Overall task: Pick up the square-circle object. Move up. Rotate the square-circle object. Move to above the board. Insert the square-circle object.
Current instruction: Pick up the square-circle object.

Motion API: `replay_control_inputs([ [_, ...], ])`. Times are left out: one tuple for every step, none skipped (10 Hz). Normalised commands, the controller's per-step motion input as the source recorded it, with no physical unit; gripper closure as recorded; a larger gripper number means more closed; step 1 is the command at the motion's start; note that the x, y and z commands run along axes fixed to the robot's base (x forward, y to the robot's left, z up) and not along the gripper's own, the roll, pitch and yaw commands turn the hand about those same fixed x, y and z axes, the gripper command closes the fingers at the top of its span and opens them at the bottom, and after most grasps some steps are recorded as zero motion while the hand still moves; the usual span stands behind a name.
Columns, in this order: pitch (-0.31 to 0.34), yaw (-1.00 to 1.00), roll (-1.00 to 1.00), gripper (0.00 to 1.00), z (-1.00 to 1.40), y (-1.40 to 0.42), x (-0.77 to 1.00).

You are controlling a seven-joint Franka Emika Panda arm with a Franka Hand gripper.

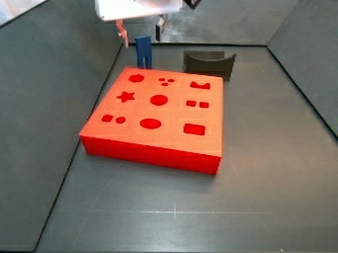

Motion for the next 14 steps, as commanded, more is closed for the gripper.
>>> replay_control_inputs([
  [0.0,0.26,0.14,0.0,-0.27,-0.13,-0.05],
  [0.0,0.29,0.2,0.0,-0.09,-0.11,-0.06],
  [0.0,0.22,0.13,0.0,-0.05,-0.03,-0.02],
  [0.0,0.0,0.0,0.0,0.0,0.0,0.0],
  [0.0,0.0,0.0,1.0,0.0,0.0,0.0],
  [0.0,0.0,0.0,1.0,0.0,0.0,0.0],
  [0.0,0.0,0.0,1.0,0.0,0.0,0.0],
  [0.0,0.0,0.0,1.0,0.0,0.0,0.0],
  [0.0,0.0,0.0,1.0,0.0,0.0,0.0],
  [0.0,0.0,0.0,1.0,0.0,0.0,0.0],
  [0.0,0.0,0.0,1.0,0.0,0.0,0.0],
  [0.0,0.0,0.0,1.0,0.0,0.0,0.0],
  [0.0,0.0,0.0,1.0,0.0,0.0,0.0],
  [0.0,0.0,0.0,1.0,0.0,0.0,0.0],
])
